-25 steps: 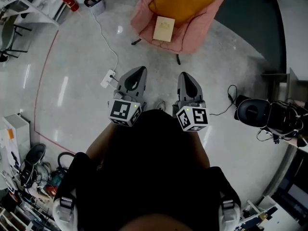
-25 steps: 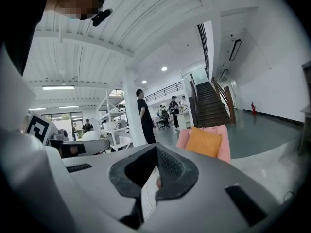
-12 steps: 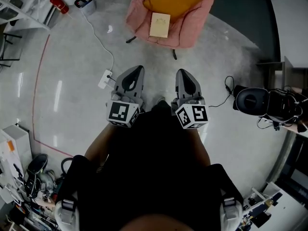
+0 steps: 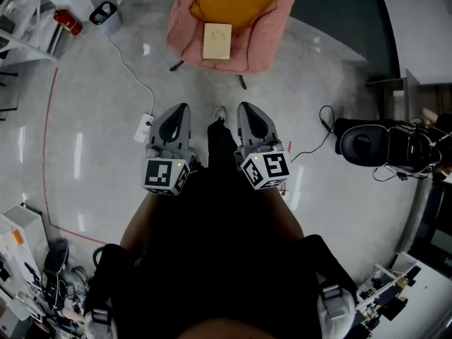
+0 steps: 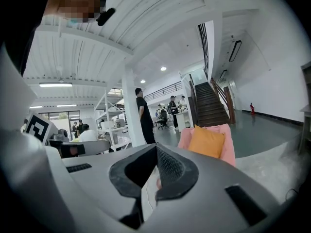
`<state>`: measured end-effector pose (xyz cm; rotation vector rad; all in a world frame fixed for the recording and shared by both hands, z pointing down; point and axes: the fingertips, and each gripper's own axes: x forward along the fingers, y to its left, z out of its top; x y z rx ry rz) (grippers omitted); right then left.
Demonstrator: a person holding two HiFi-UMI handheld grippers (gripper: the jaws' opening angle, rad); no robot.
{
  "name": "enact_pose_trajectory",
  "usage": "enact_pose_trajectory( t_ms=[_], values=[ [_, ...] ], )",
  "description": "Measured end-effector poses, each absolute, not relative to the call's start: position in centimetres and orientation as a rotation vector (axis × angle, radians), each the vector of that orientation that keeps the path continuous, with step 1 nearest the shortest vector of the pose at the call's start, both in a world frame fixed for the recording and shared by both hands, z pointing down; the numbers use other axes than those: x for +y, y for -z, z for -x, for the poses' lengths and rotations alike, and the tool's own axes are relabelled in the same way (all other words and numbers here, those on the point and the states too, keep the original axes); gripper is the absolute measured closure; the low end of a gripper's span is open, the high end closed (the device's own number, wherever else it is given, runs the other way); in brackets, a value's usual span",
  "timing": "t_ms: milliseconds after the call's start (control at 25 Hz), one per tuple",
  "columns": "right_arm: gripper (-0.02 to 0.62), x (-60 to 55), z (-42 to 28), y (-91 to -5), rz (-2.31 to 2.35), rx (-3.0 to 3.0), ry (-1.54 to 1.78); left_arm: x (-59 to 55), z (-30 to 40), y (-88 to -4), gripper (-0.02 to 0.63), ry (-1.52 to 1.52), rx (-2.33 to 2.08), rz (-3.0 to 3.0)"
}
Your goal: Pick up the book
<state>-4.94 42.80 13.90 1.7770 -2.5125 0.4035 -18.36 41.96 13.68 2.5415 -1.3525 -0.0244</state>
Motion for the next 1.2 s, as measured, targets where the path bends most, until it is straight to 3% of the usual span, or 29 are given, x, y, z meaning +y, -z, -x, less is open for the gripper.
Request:
enact_pose_trajectory(
  t_ms=[1200],
  values=[
    [0.594,17.6,-8.2,-13.9,-1.694,-2.605,-0.435,18.0,3.8,-13.1,0.598,-0.041,-1.375,-2.557]
  ],
)
